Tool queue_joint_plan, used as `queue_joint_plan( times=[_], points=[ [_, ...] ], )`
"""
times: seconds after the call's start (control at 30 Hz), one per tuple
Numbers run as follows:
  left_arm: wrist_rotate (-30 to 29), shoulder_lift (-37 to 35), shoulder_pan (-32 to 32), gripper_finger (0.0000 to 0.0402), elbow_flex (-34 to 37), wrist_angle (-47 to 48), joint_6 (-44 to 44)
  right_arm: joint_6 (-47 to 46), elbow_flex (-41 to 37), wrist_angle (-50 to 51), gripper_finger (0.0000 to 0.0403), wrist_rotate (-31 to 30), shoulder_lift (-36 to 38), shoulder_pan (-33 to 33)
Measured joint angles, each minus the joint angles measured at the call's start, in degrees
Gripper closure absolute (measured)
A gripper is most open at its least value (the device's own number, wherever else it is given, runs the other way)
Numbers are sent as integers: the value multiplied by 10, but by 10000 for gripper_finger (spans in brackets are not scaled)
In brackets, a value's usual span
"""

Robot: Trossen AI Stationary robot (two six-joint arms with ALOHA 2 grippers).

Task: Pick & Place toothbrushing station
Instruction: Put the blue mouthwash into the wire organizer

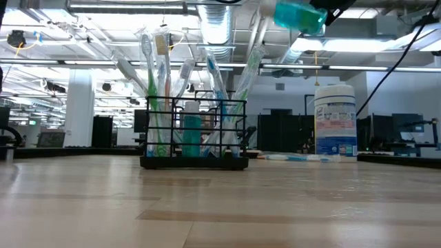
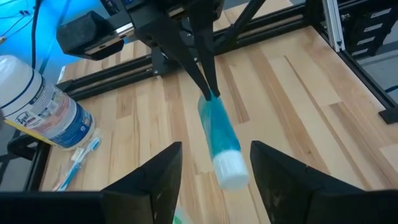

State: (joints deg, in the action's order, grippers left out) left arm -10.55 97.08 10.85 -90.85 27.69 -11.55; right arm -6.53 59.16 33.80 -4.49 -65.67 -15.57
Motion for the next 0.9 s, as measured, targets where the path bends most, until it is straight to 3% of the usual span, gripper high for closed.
queue_joint_plan(
  times=[0.4,0.9],
  points=[
    [2,-1,8,220,0,4,2,-52,-23,44,402,6,0,-28],
    [0,-1,7,220,0,4,2,-157,-28,207,403,18,-18,-64]
  ],
)
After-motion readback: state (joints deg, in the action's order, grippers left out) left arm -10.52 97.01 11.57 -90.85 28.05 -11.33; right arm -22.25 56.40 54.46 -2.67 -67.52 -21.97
